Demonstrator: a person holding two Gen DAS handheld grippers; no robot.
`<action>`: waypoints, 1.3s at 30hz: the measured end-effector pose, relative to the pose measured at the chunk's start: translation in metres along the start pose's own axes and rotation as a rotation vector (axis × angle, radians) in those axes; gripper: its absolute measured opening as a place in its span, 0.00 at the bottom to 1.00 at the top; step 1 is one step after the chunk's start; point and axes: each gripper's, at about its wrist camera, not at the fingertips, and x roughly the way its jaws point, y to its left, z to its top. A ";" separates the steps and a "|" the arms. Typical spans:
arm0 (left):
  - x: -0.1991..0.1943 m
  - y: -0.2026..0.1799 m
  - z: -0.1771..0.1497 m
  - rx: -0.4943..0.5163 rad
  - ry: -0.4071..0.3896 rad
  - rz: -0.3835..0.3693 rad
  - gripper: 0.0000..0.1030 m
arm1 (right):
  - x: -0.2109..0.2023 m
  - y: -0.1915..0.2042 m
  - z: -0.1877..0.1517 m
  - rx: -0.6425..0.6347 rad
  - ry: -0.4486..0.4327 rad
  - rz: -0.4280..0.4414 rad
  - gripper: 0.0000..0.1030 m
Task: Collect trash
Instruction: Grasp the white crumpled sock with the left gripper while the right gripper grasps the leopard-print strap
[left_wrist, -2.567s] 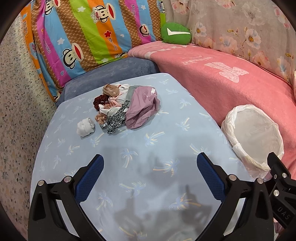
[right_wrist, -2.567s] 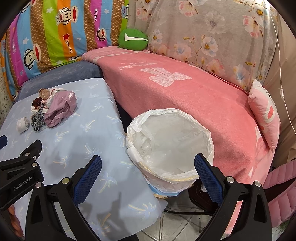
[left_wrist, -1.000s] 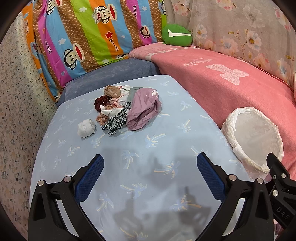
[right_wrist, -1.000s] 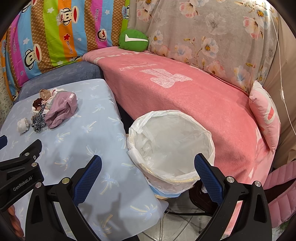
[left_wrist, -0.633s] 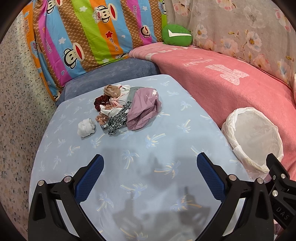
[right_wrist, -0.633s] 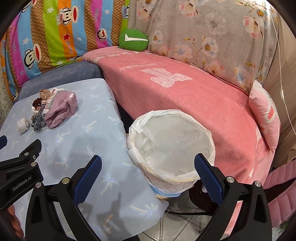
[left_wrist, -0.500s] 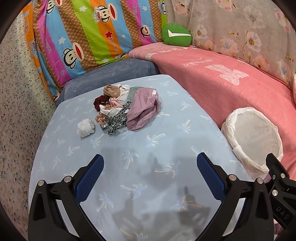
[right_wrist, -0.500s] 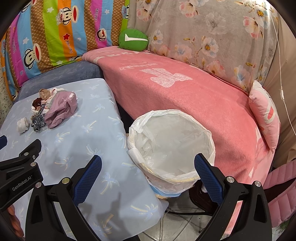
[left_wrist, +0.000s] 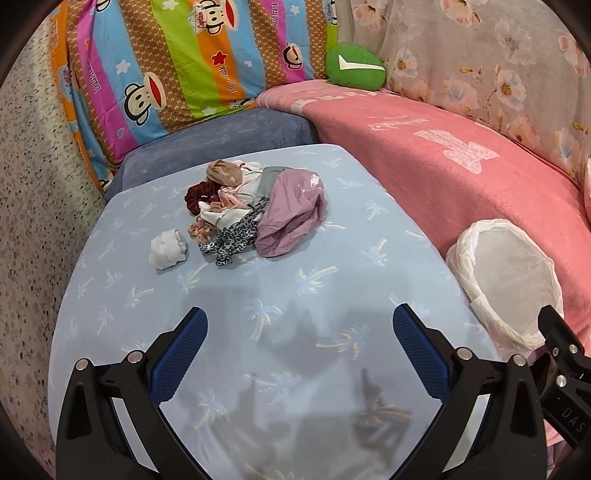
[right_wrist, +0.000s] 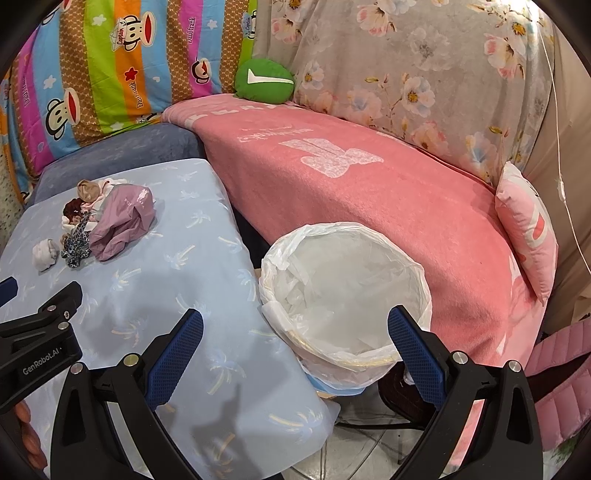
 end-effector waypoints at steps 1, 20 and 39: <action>0.002 0.005 0.001 -0.011 0.005 -0.004 0.93 | 0.001 0.003 0.001 0.000 -0.001 0.002 0.95; 0.075 0.149 0.024 -0.189 0.029 0.105 0.93 | 0.035 0.089 0.042 0.034 -0.017 0.187 0.95; 0.146 0.196 0.043 -0.216 0.083 -0.067 0.75 | 0.091 0.234 0.081 -0.034 0.069 0.385 0.86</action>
